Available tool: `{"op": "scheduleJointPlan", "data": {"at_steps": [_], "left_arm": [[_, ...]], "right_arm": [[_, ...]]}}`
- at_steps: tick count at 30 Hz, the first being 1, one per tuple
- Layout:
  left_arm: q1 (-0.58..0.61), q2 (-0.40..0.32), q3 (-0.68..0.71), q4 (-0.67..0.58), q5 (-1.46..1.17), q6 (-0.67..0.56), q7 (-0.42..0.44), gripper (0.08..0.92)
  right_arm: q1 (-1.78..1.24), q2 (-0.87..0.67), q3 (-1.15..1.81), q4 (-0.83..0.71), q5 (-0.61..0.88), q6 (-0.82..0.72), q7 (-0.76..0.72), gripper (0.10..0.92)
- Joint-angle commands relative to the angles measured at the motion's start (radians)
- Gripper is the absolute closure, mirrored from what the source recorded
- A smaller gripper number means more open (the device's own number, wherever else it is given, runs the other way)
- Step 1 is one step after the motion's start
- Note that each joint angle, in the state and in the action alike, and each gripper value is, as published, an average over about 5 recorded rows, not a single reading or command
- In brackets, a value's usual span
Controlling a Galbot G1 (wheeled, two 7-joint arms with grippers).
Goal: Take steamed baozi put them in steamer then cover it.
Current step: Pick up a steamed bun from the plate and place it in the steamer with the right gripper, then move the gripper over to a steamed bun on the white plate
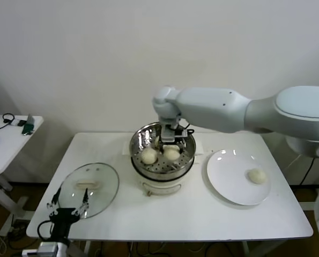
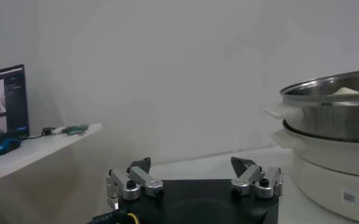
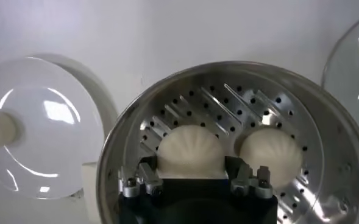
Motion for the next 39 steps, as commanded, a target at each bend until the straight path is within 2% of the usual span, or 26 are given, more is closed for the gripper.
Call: {"op": "scheduleJointPlan", "data": {"at_steps": [1,11,17,28,35,39], "left_arm": [[-0.002,-0.001,0.001,0.005,-0.008,0.002,-0.002,0.177],[0.0,-0.006,-0.004,0.009,-0.008,0.0,-0.002,0.177],[0.0,-0.008,-0.003,0.009,-0.007,0.0,-0.002,0.177],[-0.006,-0.007,-0.001,0.006,-0.005,0.001,-0.003,0.177],[-0.013,-0.003,0.004,0.002,-0.002,0.003,-0.003,0.177],[-0.016,-0.001,0.007,-0.002,-0.001,0.004,-0.002,0.177]], "right_arm": [[-0.057,0.034,-0.005,0.005,-0.029,0.022,-0.004,0.305],[-0.058,0.024,-0.006,0.024,-0.01,0.004,-0.003,0.301],[-0.052,0.021,0.007,0.019,-0.008,-0.012,0.0,0.214],[0.027,-0.049,0.05,0.005,0.014,-0.028,-0.016,0.203],[0.123,-0.191,-0.002,-0.044,0.202,-0.197,-0.017,0.203],[0.161,-0.326,-0.1,-0.019,0.363,-0.361,0.072,0.203]]}}
